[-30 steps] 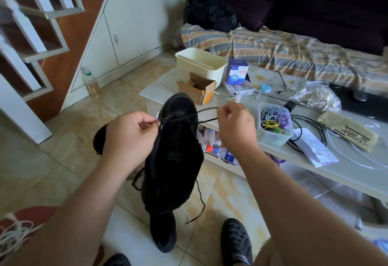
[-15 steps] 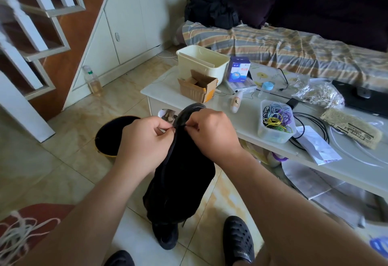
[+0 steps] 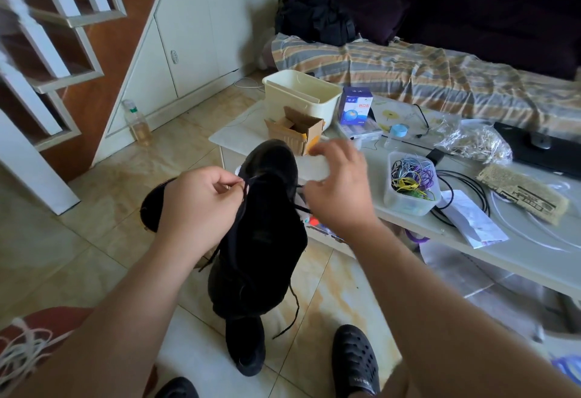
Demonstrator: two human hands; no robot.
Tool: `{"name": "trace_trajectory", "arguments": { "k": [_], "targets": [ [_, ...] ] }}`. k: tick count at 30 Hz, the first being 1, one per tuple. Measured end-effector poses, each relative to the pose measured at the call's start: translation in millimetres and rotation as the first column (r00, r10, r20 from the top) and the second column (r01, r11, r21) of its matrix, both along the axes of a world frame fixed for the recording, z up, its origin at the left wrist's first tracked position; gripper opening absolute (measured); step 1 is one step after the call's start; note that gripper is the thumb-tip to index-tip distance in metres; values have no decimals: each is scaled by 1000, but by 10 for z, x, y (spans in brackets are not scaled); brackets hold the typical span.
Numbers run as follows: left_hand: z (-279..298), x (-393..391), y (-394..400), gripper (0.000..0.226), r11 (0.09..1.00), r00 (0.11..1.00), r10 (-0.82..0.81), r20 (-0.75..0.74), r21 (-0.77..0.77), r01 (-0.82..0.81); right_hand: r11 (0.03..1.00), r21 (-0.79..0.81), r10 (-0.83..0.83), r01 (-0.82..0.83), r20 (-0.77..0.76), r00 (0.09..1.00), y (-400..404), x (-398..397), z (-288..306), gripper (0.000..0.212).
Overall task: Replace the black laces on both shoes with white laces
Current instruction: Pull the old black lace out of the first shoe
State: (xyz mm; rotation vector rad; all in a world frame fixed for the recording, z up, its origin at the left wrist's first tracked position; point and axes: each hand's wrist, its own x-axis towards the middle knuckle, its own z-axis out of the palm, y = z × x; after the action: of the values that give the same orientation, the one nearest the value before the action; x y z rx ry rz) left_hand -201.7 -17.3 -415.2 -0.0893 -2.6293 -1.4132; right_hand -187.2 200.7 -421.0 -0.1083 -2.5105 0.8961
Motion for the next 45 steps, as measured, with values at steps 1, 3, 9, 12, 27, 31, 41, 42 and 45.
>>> {"name": "trace_trajectory", "arguments": {
  "k": [1,3,9,12,27,31,41,42,45],
  "targets": [
    [5,9,28,8,1000,1000,-3,-4,-6,3,995,81,70,-66,-46,996,-124,24,-5,45],
    [11,32,78,8,1000,1000,-2,-18,-20,1,968,220,132,-121,-33,991,-324,55,-37,31],
    [-23,161,184,8,992,998,-28,-63,-127,20,960,268,84,-83,8,996,-334,-27,-173,13],
    [-5,119,125,7,996,999,-18,-38,-93,14,993,97,68,-75,66,995,-300,6,-57,14],
    [33,51,-36,9,1000,998,11,-62,3,-11,988,-98,-88,119,271,959,62,0,6,54],
    [18,108,58,8,1000,998,1,-69,-11,-2,972,134,193,-194,17,981,-250,38,-21,35],
    [-14,116,110,8,997,1000,3,-19,-76,-4,947,283,162,-154,-4,987,-289,-51,-78,8],
    [-9,95,83,8,996,1000,20,-22,-82,-22,954,269,135,-133,9,991,-251,-56,-64,7],
    [31,16,-54,7,995,996,87,-17,-41,-88,989,151,-4,-4,48,999,-18,-93,-6,4]
  ]
}}
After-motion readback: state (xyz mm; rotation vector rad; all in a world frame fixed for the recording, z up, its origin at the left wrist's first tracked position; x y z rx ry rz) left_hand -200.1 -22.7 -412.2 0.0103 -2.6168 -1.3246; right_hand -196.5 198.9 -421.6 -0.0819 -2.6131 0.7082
